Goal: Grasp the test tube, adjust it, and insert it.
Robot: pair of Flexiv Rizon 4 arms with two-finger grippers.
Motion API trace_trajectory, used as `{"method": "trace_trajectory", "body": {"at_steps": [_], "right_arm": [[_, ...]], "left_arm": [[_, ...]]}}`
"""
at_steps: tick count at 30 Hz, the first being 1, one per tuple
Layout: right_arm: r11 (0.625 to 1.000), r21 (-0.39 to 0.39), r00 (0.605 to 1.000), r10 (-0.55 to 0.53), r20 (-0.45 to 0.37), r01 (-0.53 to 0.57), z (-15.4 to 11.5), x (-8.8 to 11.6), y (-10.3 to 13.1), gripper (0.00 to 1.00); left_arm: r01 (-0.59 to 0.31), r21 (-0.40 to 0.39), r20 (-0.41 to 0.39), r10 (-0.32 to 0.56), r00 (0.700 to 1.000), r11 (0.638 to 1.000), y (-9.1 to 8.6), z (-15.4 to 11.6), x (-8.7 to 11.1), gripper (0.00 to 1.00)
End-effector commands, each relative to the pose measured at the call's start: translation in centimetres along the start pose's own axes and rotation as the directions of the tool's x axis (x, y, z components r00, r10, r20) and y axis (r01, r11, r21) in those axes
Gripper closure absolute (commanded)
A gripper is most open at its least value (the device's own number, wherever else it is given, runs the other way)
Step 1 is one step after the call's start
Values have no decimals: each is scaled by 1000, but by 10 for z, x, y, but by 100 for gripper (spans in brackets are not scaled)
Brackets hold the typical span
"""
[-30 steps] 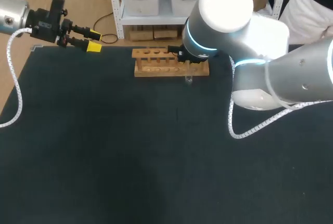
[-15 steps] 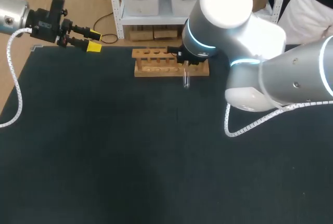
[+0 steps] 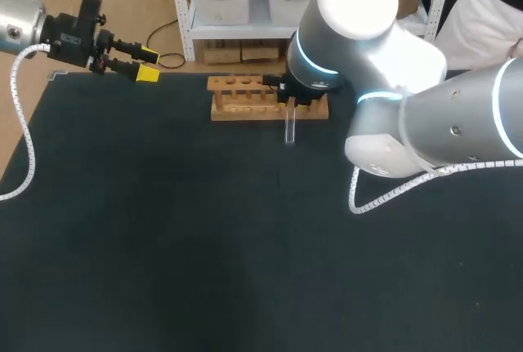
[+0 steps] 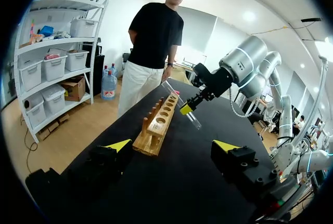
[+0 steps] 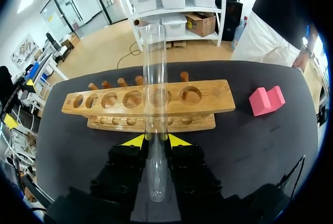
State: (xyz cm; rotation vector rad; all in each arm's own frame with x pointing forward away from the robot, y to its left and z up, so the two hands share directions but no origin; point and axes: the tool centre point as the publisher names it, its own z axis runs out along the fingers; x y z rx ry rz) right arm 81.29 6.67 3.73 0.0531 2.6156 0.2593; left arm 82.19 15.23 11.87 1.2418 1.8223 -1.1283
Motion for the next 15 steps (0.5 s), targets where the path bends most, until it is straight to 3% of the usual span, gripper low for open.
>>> {"method": "trace_trajectory", "body": {"at_steps": [1,15], "right_arm": [[1000,2,1000,1,2,-1,-1,0,-1,100],[1000,10,999,-14,32,14,-33,7,16,100]], "left_arm": [[-1,2,0,1,1000,1000,1,0,0,0],[-1,2,0,1,1000,1000,1,0,0,0]]}}
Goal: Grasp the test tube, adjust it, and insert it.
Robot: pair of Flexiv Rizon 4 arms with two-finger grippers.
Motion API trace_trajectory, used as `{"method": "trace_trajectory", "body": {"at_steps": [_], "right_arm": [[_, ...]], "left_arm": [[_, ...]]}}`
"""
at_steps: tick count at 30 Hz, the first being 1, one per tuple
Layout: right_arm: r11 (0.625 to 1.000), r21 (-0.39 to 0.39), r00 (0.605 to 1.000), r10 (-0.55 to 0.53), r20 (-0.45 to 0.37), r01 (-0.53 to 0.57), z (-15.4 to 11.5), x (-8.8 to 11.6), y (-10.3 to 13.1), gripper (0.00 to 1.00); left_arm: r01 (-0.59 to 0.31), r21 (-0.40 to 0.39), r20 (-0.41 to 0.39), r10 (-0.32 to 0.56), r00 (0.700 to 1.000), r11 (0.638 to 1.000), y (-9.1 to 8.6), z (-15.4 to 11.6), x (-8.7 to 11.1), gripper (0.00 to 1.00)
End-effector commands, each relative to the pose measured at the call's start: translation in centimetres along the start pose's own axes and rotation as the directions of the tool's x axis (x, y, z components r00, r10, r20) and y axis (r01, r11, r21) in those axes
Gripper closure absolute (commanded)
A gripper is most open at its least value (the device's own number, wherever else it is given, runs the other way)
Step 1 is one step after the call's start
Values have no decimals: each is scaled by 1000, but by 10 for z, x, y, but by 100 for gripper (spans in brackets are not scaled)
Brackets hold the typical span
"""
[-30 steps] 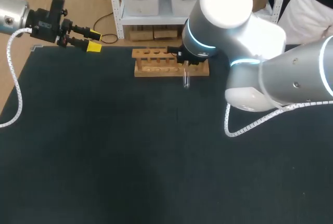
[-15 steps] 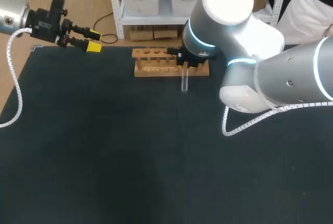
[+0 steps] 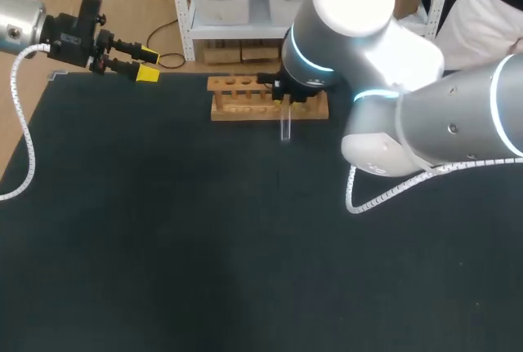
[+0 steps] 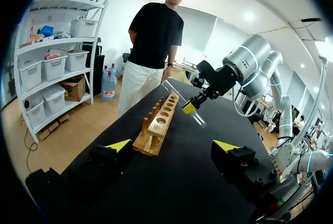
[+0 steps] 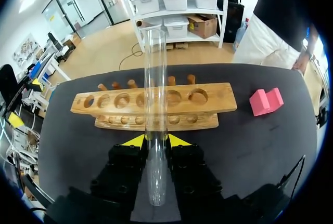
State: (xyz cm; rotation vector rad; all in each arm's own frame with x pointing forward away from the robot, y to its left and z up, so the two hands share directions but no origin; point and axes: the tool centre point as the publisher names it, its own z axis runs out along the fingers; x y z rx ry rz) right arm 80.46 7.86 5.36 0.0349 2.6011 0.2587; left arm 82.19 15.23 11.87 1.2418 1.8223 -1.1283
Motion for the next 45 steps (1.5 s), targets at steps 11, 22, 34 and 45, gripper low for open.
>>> {"method": "trace_trajectory", "body": {"at_steps": [11,22,34,45], "right_arm": [[996,90,998,-1,61,-5,-68,10,-7,100],[997,65,994,27,110,-35,-107,18,-11,100],[998,67,995,12,97,-19,-117,24,-13,100],[998,67,995,12,97,-19,-117,24,-13,100]], "left_arm": [[-1,2,0,1,1000,1000,1,0,0,0],[-1,2,0,1,1000,1000,1,0,0,0],[-1,2,0,1,1000,1000,1,0,0,0],[-1,2,0,1,1000,1000,1,0,0,0]]}}
